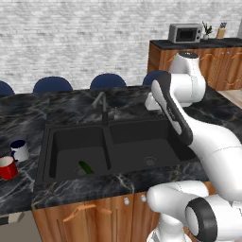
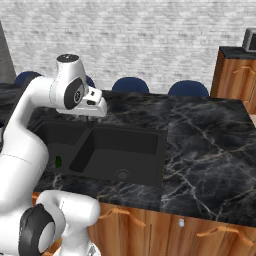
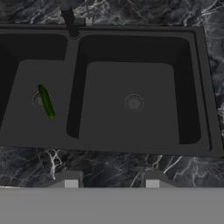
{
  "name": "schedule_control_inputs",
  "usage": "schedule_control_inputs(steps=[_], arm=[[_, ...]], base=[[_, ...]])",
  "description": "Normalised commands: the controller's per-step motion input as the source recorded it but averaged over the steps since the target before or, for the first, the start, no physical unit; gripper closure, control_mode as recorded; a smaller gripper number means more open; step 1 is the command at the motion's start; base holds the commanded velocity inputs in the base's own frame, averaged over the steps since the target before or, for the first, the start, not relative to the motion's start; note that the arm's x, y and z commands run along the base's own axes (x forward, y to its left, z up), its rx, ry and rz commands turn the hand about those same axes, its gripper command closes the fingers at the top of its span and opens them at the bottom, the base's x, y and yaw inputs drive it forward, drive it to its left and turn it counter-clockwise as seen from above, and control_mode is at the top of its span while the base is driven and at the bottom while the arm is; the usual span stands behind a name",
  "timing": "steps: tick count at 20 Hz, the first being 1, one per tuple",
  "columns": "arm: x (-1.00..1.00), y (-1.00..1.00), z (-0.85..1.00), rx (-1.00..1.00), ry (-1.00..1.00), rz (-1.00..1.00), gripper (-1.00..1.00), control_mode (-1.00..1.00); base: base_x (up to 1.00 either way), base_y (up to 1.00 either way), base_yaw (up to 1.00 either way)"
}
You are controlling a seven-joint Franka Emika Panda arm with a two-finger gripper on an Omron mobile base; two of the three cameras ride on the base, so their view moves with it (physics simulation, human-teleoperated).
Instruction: Clear the mugs and bowl far away from the sink.
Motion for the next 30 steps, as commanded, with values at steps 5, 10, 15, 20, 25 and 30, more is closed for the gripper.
schedule_control_inputs(steps=[5, 10, 15, 20, 25, 30], arm=[[-0.22, 0.0, 0.02, 0.0, -0.06, 0.0, -1.0, -1.0], [-0.49, 0.01, 0.06, -0.02, -0.24, 0.0, -1.0, -1.0], [-0.48, 0.0, 0.19, -0.01, -0.12, 0.0, -1.0, -1.0], [-0.47, 0.02, 0.28, 0.0, -0.08, 0.0, -1.0, -1.0], [-0.49, 0.0, 0.49, 0.0, -0.03, 0.0, -1.0, -1.0], [-0.43, 0.01, 0.36, 0.0, -0.01, 0.0, -1.0, -1.0]], base=[[0.0, 0.0, 0.0], [0.0, 0.0, 0.0], [0.0, 0.0, 0.0], [0.0, 0.0, 0.0], [0.0, 0.0, 0.0], [0.0, 0.0, 0.0]])
